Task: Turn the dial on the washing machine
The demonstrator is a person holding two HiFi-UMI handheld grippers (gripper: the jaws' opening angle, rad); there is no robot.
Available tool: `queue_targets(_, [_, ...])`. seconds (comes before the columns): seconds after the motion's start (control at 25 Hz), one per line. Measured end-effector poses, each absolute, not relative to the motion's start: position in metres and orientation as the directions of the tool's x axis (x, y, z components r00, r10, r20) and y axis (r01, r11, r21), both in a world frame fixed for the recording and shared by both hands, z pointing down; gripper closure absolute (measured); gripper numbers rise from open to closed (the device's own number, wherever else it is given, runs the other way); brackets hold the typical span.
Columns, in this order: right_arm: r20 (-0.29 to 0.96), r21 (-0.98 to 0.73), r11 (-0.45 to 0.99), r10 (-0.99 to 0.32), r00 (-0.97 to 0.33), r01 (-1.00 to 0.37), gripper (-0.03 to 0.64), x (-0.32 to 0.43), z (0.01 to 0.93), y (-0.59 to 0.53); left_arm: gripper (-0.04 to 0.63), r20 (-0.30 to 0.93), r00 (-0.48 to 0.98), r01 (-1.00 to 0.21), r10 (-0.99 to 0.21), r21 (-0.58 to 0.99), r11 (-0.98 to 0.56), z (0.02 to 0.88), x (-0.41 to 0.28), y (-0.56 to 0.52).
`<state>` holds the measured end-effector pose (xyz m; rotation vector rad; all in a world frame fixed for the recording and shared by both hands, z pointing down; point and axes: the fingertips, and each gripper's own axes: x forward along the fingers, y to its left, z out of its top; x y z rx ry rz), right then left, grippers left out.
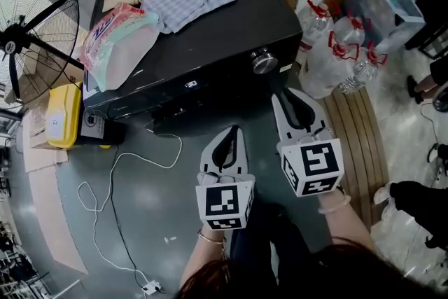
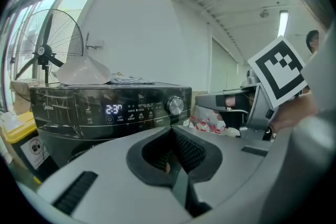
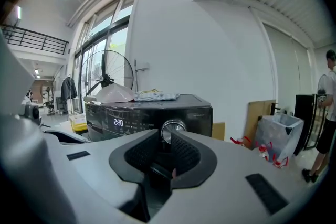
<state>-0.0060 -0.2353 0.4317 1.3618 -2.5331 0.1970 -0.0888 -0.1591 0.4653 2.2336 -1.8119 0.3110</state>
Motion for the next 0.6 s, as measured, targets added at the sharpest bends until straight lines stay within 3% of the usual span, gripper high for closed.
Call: queue_targets(0.6, [0.301, 0.008, 0.604, -0.762, -0.574, -0.797, 0.577, 0.021, 0.406, -0.173, 0.581, 0.289, 0.173, -0.985, -0.942, 0.071, -0.159, 0.423, -0.063, -0.111])
